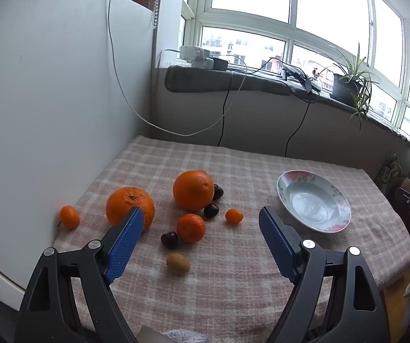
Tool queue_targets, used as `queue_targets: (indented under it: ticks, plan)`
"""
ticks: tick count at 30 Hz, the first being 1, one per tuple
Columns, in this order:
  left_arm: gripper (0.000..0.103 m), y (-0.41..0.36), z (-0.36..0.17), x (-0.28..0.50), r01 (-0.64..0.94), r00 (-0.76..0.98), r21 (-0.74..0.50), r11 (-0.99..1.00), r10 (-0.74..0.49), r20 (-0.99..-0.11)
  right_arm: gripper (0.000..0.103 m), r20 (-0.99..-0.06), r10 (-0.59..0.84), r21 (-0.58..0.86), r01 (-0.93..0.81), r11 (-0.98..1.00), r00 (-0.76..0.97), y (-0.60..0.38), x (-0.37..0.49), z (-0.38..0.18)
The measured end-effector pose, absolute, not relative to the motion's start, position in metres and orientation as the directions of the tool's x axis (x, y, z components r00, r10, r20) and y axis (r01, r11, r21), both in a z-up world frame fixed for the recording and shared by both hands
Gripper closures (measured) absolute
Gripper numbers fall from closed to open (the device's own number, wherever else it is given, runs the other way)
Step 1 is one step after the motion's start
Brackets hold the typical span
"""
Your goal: Organize fruits
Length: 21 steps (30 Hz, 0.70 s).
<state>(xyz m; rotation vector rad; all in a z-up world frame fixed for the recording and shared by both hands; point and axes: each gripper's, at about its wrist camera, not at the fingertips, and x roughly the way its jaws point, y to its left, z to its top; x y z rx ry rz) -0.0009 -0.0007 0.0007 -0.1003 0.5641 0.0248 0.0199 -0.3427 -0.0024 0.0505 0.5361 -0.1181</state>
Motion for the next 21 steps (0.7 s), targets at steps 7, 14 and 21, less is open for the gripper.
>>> queue_targets:
  ticks: [7,14,21]
  plan:
    - [0.020,0.0003,-0.0012,0.0019,-0.067,0.841,-0.105,0.992,0.000,-0.540,0.000,-0.513,-0.107,0.011,0.131,0.991,0.851,-0.3399,0.0233,0.0004]
    - [0.020,0.0023,-0.0020,0.0018,-0.067,0.841,-0.102,0.993,0.001,-0.540,0.000,-0.501,-0.102,0.009,0.123,0.992,0.860,-0.3374,0.0215,0.0013]
    - [0.020,0.0014,-0.0019,0.0014,-0.067,0.842,-0.103,0.992,0.001,-0.539,0.000,-0.507,-0.106,0.007,0.128,0.992,0.856,-0.3381,0.0228,0.0007]
